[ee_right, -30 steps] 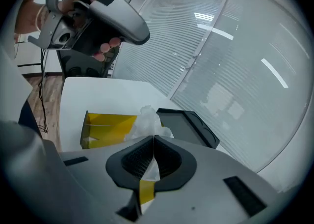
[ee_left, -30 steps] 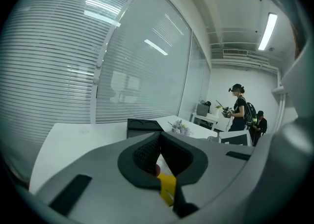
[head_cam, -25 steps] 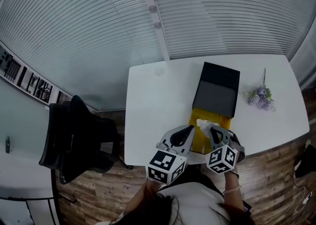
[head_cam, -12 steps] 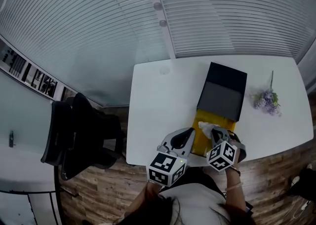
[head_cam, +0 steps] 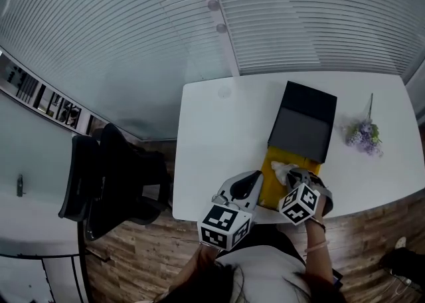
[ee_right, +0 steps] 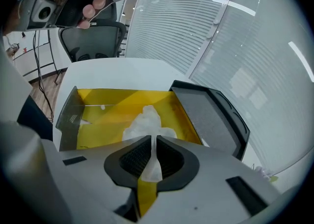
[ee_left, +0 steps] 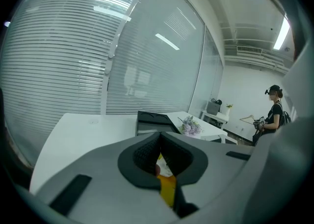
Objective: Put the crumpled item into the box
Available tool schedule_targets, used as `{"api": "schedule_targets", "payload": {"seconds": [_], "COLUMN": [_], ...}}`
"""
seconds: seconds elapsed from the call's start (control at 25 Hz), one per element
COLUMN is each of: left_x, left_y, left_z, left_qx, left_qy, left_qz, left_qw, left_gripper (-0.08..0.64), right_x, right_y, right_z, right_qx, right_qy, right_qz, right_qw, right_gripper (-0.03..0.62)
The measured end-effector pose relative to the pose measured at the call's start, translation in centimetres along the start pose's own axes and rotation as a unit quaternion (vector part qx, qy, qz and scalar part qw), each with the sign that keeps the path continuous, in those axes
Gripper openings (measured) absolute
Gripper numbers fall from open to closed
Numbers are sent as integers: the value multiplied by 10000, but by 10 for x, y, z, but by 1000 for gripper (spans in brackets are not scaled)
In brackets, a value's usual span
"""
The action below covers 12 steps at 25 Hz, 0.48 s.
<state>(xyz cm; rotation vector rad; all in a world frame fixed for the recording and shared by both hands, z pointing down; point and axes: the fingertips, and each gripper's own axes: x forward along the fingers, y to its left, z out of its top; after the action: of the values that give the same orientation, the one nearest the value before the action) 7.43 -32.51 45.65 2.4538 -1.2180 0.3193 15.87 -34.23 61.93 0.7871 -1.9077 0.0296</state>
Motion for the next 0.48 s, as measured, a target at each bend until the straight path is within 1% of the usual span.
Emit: {"api": "schedule_targets", "payload": {"seconds": [0.28, 0.48], "left_x": [1, -2], "left_y": [2, 1], "left_z": [2, 2], "left_qx": [30, 56], "left_qy": [16, 21], "left_qz": [32, 27], "left_qw": [10000, 10000], "left_gripper": [18, 18], "right_x": [2, -2], "right_y": [-4, -4], "right_z": [0, 3], "right_qx": [224, 440], "right_qy": [-60, -198], "right_qz": [70, 113], "right_qw": [9997, 9988], "right_gripper": [78, 118]}}
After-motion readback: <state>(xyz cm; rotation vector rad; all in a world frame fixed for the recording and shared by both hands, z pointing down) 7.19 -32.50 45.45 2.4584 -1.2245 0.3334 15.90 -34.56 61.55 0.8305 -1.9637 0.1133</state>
